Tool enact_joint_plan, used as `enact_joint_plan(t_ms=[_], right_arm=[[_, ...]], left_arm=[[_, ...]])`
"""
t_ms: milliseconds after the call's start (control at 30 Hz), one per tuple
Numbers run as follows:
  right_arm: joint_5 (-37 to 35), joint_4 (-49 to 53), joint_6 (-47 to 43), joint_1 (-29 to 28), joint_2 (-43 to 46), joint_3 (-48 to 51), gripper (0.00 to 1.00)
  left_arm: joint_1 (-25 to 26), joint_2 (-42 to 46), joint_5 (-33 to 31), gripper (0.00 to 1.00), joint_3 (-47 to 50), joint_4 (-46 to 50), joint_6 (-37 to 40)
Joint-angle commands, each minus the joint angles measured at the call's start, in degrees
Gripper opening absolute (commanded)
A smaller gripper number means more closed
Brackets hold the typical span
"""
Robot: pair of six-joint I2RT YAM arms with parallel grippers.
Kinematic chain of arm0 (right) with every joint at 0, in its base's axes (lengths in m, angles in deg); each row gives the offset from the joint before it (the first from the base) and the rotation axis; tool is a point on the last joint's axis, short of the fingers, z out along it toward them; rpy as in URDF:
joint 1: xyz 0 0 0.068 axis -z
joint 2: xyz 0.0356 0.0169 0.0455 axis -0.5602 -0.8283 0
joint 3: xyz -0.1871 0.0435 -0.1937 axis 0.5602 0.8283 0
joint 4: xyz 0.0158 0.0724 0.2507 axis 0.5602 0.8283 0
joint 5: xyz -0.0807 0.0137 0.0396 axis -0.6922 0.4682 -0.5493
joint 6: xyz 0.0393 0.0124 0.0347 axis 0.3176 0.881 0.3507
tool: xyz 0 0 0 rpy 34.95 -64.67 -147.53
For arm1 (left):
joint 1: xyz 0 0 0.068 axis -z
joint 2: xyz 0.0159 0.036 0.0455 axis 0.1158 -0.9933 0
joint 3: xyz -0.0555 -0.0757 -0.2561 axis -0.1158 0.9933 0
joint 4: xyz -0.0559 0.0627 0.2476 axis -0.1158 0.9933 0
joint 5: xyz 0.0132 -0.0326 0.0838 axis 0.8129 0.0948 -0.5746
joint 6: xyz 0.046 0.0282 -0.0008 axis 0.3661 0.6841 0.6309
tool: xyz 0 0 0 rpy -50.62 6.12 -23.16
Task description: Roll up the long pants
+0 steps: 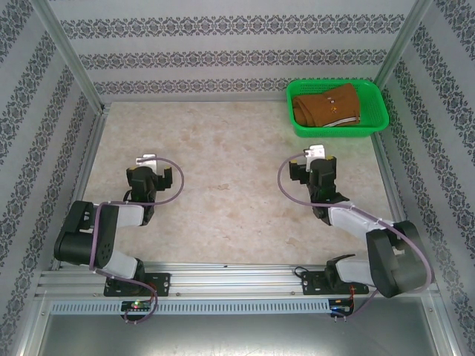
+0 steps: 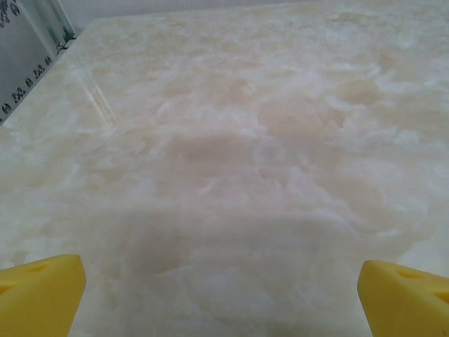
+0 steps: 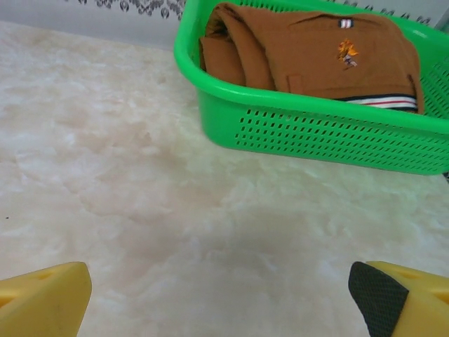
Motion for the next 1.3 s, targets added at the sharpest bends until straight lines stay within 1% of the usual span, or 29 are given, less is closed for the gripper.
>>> enact_joint_plan(t_ms=[0,33,67,100,133,167,200,233,300,333,367,400,433,467,500,533,567,600,667,700,733,800,833,1267], right_arm=[[2.9,-5.4,-1.1,1.3,3.9,2.5,0.98],[4.4,-4.6,0.2,1.9,4.3,2.6,0.98],[5.7,-3.3,1.4,2.6,4.3,2.3,0.97],[4.4,-2.8,1.3,2.5,3.6,2.3,0.96],[0.9,-4.1,0.2,2.1,2.1,3.2,0.96],[-2.3,-7.4,-0.6,2.1,0.3,4.8,0.96],[-4.2,-11.3,-0.2,2.8,-1.5,5.6,0.96],[-6.7,-13.9,-0.6,3.2,-1.9,6.4,0.96],[0.6,-20.4,0.4,6.7,-3.2,8.0,0.95],[2.8,-16.9,2.2,8.7,-4.4,5.5,0.95],[6.7,-16.3,2.8,10.3,-6.9,4.8,0.94],[10.9,-23.6,2.3,11.2,-11.3,7.1,0.94],[13.8,-34.8,1.8,11.5,-17.7,8.6,0.94],[14.8,-34.3,1.8,11.7,-16.4,8.1,0.95],[18.5,-22.3,1.1,12.5,-12.2,5.5,0.96],[22.5,-20.4,0.6,13.2,-13.4,4.0,0.96],[25.4,-28.4,3.0,14.8,-16.3,5.3,0.97],[28.3,-28.6,3.7,16.5,-16.3,5.0,0.98],[27.9,-19.4,2.1,16.2,-13.4,3.1,0.98],[25.5,-22.9,2.8,15.7,-14.7,3.8,0.98],[20.7,-23.5,4.0,15.1,-15.0,3.7,0.98],[17.1,-19.5,3.4,14.1,-13.8,2.9,0.98],[16.0,-21.3,2.9,13.4,-14.2,3.4,0.98],[15.7,-20.7,2.9,13.2,-13.9,3.3,0.98]], left_arm=[[-3.0,-1.4,5.7,1.00,-1.3,-1.3,-1.0],[-5.0,-4.4,11.1,1.00,0.8,-9.3,-1.5],[-5.5,-4.5,12.1,1.00,1.7,-11.3,-1.9],[-5.4,-2.3,12.2,1.00,1.1,-6.0,-1.7],[-5.3,-3.6,12.8,1.00,1.5,-9.1,-1.0],[-4.8,-4.0,14.4,1.00,1.2,-9.4,0.2],[-4.5,-2.9,15.1,1.00,0.3,-5.2,0.9],[-4.3,-3.4,14.1,1.00,0.3,-6.5,1.0],[-4.0,-3.1,13.2,1.00,0.6,-6.3,0.8],[-4.0,-3.4,13.0,1.00,0.7,-7.2,0.8],[-3.9,-3.1,12.6,1.00,0.6,-6.4,0.8],[-3.8,-3.3,12.4,1.00,0.7,-7.0,0.9],[-3.8,-3.2,12.4,1.00,0.6,-6.6,0.9],[-3.8,-3.2,12.3,1.00,0.4,-6.3,0.9],[-3.8,-3.3,12.1,1.00,0.0,-5.5,0.7],[-3.8,-3.4,12.4,1.00,-0.3,-5.0,0.6],[-3.8,-3.4,12.4,1.00,-0.4,-5.0,0.6],[-4.0,-3.3,12.6,1.00,-0.5,-4.8,0.5],[-3.9,-3.4,12.6,1.00,-0.5,-4.8,0.5],[-3.9,-3.4,12.6,1.00,-0.5,-4.8,0.5],[-3.9,-3.4,12.6,1.00,-0.5,-4.8,0.5],[-3.9,-3.4,12.6,1.00,-0.5,-4.8,0.5],[-3.9,-3.4,12.6,1.00,-0.5,-4.8,0.5],[-4.4,-3.5,13.3,1.00,-0.7,-4.4,0.2]])
